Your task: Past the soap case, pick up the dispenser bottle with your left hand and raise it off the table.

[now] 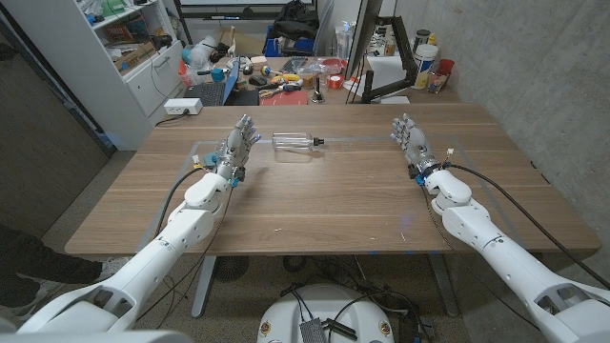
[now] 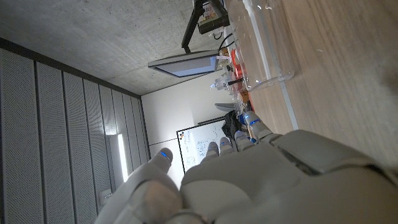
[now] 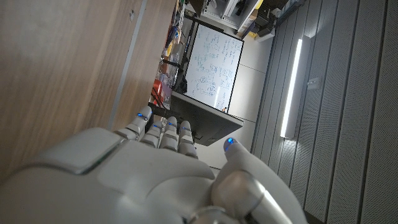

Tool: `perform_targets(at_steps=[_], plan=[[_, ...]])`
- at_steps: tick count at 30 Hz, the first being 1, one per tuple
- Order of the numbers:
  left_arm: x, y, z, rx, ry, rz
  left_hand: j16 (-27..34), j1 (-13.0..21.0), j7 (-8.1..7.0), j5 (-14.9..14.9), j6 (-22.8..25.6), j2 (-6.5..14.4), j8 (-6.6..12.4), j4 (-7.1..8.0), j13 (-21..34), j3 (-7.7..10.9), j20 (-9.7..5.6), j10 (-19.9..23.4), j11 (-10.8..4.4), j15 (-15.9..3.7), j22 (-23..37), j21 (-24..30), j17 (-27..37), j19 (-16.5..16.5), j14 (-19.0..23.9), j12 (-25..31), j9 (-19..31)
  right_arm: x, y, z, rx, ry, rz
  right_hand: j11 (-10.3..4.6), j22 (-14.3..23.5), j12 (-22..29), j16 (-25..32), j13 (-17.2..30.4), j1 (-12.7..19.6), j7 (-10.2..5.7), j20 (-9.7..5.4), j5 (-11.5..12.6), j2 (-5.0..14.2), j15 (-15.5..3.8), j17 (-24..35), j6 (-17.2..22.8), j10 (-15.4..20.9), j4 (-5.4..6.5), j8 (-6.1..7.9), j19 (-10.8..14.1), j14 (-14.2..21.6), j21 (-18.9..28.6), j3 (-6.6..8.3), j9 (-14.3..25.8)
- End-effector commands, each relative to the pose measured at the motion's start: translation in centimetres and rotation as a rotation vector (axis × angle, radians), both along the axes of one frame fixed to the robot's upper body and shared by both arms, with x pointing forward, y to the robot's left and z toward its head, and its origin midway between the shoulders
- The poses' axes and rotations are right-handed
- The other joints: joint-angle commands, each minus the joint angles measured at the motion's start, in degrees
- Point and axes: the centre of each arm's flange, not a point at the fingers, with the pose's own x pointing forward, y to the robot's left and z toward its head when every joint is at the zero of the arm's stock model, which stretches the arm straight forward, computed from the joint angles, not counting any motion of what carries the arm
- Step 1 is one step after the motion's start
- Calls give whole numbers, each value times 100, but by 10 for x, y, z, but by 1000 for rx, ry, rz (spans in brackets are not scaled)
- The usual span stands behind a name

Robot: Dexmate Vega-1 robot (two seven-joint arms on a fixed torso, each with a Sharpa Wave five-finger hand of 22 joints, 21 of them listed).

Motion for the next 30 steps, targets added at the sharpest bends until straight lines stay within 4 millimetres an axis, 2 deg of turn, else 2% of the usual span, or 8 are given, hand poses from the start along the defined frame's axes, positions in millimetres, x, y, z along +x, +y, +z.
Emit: perform_targets(at_steps=[1,10,23,25,26,30], plan=[[-1,5,-1,-4,-1,6,34,4,-21,38,-881,654,31,2,15,26,-642,-983,-30,-403,12,34,12,-1374,-1352,37,19,0,5,0,-7,2,4,-9,24,41,47,9,10,0,-537,37,285,-8,29,39,44,-2,33,-27,-55,30,26,25],[-1,8,1,-9,-19,33,64,14,-43,46,-810,649,62,-8,14,20,-607,-891,-92,-386,10,62,8,-1292,-1268,71,20,1,6,1,-7,1,4,-10,24,42,48,9,11,-1,-536,37,285,-4,30,37,42,-4,33,-25,-57,21,21,25],[0,10,6,1,-39,63,85,118,-75,66,-637,560,113,-100,11,31,-571,-691,-151,-355,-9,92,-15,-1152,-1112,118,20,0,7,-2,-4,3,2,-8,25,48,52,9,13,0,-531,36,284,6,29,41,48,-11,36,-14,-52,4,12,25],[0,10,7,-4,-43,77,82,266,-112,86,-549,506,136,-217,9,81,-568,-580,-205,-349,-26,100,-45,-1061,-1019,132,18,0,7,-2,-3,3,2,-7,25,48,51,9,14,0,-532,36,284,4,29,43,47,-13,37,-15,-54,0,11,25],[0,10,7,-7,-44,87,85,415,-160,102,-460,475,159,-318,7,140,-489,-480,-219,-322,-37,117,-63,-953,-917,140,16,0,6,-2,-2,3,2,-7,25,48,51,9,15,3,-535,35,283,4,29,44,48,-14,38,-14,-53,-1,11,25],[-1,11,9,12,-51,126,69,792,-225,119,-286,398,194,-586,6,276,-474,-311,-296,-325,-52,115,-87,-799,-754,128,14,-1,6,-3,0,4,2,-6,25,50,52,9,17,5,-531,35,282,4,28,43,51,-17,37,-11,-52,-6,9,25]])
